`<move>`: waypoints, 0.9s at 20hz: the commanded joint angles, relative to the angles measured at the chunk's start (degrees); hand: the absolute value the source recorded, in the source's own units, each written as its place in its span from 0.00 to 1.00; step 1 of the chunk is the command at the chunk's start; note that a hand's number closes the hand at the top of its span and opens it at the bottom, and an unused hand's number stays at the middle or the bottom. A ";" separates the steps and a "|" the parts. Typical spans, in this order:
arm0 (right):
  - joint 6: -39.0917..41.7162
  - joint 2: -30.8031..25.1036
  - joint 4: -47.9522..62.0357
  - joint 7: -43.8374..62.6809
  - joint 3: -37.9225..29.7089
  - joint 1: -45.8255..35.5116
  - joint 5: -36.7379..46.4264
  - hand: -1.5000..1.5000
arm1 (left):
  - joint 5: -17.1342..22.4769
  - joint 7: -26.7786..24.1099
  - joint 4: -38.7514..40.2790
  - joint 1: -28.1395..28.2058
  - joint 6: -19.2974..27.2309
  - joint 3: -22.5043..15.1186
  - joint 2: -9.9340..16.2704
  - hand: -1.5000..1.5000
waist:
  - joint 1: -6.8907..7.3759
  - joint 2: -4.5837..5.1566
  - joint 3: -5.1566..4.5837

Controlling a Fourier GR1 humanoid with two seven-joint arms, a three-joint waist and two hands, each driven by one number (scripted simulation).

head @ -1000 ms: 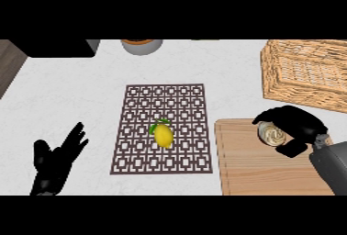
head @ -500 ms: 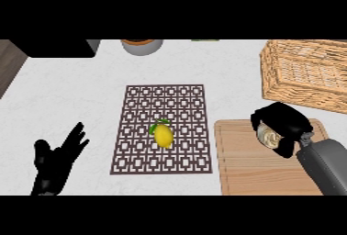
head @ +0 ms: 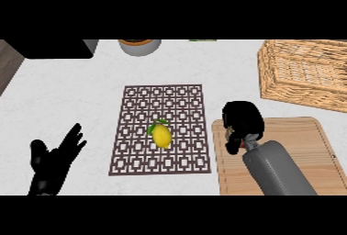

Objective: Pick the cupcake from the cutting board and place it in the basket

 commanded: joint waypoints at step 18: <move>-10.61 2.99 -36.24 28.33 -20.28 -17.79 -11.62 1.00 | -0.88 0.30 5.67 1.69 -0.70 -0.46 -2.04 0.50 | -0.45 0.62 -0.41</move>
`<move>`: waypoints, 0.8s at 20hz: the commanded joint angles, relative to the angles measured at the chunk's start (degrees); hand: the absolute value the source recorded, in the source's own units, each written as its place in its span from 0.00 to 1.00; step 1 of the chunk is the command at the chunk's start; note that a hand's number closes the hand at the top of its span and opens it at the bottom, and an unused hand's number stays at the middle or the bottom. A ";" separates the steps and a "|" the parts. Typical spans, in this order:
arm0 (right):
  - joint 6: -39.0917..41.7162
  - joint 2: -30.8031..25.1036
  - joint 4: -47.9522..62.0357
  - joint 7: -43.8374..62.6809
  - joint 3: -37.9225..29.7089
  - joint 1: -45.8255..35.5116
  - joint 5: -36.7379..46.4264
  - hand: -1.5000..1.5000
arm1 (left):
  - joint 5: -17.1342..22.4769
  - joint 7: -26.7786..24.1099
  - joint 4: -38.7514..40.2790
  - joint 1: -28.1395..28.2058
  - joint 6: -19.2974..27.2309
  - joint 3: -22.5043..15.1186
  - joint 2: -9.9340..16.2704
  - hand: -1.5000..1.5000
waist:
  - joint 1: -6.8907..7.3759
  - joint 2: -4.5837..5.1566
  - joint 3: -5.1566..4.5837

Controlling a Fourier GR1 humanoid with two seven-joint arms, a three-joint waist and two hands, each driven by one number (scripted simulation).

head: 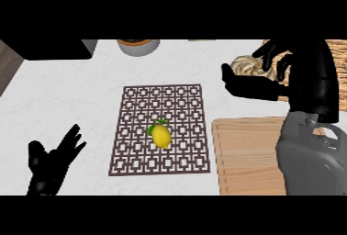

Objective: Pick the cupcake from the cutting board and place it in the basket

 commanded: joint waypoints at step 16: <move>8.80 -22.77 18.34 -1.71 -24.29 -17.57 -10.45 1.00 | -0.84 2.24 4.92 -0.31 -1.93 0.99 0.29 0.50 | 1.16 1.10 -0.69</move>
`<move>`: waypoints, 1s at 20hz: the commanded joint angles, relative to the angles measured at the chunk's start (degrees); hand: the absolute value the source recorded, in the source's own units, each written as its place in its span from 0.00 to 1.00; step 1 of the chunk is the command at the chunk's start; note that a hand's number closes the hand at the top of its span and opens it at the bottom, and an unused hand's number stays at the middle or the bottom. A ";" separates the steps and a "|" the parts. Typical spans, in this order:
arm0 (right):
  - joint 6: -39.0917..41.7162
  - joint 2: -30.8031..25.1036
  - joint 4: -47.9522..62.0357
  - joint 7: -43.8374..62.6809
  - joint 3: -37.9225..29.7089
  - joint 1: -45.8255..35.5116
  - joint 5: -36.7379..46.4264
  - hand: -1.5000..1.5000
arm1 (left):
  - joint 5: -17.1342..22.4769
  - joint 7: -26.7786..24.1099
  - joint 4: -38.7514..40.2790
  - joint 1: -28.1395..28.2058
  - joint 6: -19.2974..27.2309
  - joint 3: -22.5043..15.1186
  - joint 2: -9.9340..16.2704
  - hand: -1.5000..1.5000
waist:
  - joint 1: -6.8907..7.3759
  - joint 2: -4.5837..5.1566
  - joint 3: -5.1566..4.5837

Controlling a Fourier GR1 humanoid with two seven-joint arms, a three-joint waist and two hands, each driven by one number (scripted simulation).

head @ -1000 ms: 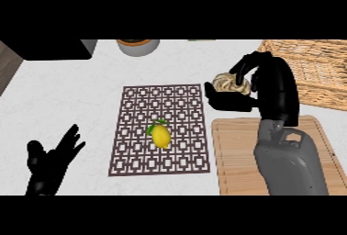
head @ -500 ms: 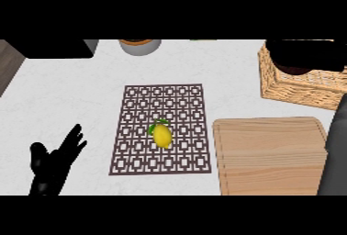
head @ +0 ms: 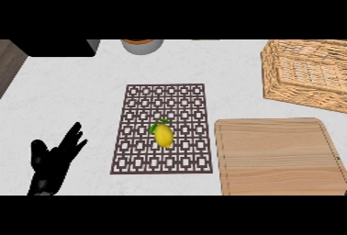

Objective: Pick the cupcake from the cutting board and place it in the basket

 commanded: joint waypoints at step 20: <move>-14.75 -6.44 37.29 -29.41 -13.52 1.73 -11.14 1.00 | 0.24 3.79 3.67 0.48 -3.28 1.19 0.09 0.50 | 0.65 0.72 -0.63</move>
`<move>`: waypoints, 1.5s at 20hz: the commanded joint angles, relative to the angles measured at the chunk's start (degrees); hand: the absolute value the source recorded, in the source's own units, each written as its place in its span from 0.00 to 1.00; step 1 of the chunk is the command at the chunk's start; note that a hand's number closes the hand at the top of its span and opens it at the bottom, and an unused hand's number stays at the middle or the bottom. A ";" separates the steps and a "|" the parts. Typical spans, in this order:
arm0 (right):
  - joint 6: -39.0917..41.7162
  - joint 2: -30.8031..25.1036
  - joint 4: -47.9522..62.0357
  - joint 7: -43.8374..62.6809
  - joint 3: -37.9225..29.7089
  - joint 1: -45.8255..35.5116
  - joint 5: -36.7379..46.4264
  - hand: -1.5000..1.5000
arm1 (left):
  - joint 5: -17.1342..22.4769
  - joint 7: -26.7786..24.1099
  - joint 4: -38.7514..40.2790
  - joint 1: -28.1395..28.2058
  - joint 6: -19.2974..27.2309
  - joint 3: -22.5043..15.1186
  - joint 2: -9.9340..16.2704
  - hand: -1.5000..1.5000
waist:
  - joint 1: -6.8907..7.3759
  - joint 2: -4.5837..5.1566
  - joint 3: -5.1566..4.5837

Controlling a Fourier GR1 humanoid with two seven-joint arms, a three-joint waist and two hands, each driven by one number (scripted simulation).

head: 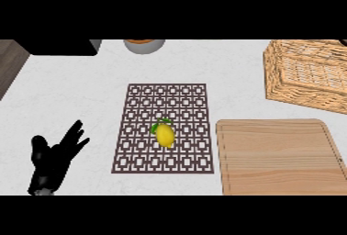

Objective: Pick the cupcake from the cutting board and place it in the basket

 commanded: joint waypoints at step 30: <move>-6.06 -19.84 25.72 -19.18 -8.11 4.33 -4.22 0.00 | -3.06 0.77 3.18 2.94 0.31 0.15 -2.31 0.50 | -1.08 0.28 -0.69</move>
